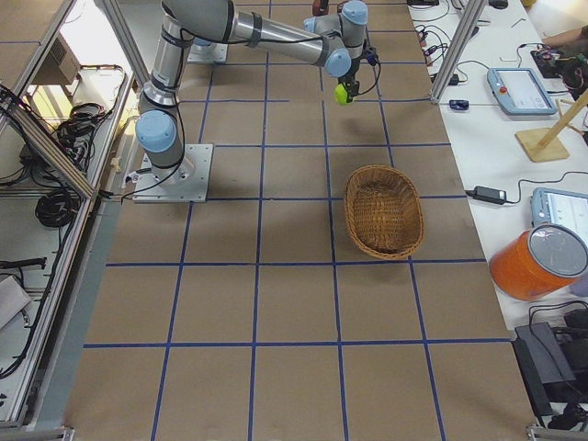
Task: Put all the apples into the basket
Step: 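Drop green apple in basket with right gripper while left sets red apple centrally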
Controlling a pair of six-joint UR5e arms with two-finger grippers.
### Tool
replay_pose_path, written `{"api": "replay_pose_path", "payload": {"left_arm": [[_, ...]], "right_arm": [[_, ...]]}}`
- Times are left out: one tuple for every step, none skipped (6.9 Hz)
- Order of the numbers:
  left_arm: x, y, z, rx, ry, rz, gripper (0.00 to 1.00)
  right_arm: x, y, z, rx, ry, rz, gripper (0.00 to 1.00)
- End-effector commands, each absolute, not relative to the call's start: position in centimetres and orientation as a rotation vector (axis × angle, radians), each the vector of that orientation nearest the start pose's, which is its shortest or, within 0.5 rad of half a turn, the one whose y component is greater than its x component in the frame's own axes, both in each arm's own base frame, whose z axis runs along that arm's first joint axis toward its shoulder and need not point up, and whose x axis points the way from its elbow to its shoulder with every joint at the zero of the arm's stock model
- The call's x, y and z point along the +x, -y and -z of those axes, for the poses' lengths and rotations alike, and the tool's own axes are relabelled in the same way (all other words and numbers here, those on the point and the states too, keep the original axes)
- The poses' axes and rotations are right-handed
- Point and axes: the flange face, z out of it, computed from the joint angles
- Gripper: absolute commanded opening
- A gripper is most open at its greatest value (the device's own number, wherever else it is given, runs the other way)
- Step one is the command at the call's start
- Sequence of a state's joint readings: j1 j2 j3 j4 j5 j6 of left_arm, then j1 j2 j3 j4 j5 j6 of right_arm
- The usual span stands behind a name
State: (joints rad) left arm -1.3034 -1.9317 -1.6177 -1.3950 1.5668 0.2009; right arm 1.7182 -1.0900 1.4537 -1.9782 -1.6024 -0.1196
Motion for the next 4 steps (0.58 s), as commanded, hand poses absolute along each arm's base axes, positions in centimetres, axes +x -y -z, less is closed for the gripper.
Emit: {"api": "replay_pose_path", "payload": {"left_arm": [[-14.7,60.8,-28.5,-0.418,-3.173,-0.215,0.00],[-22.2,59.2,-26.9,-0.446,-3.166,-0.180,0.00],[-28.9,57.0,-25.2,-0.492,-3.163,-0.201,0.04],[-34.3,55.3,-22.7,-0.545,-3.167,-0.175,0.11]], "right_arm": [[3.5,68.8,-35.7,-0.081,-3.251,0.023,0.00],[-3.7,69.1,-35.0,0.006,-3.291,0.001,0.00],[-10.0,70.0,-32.7,0.086,-3.320,-0.023,0.00],[-14.6,70.6,-30.0,0.098,-3.347,-0.011,0.00]]}}
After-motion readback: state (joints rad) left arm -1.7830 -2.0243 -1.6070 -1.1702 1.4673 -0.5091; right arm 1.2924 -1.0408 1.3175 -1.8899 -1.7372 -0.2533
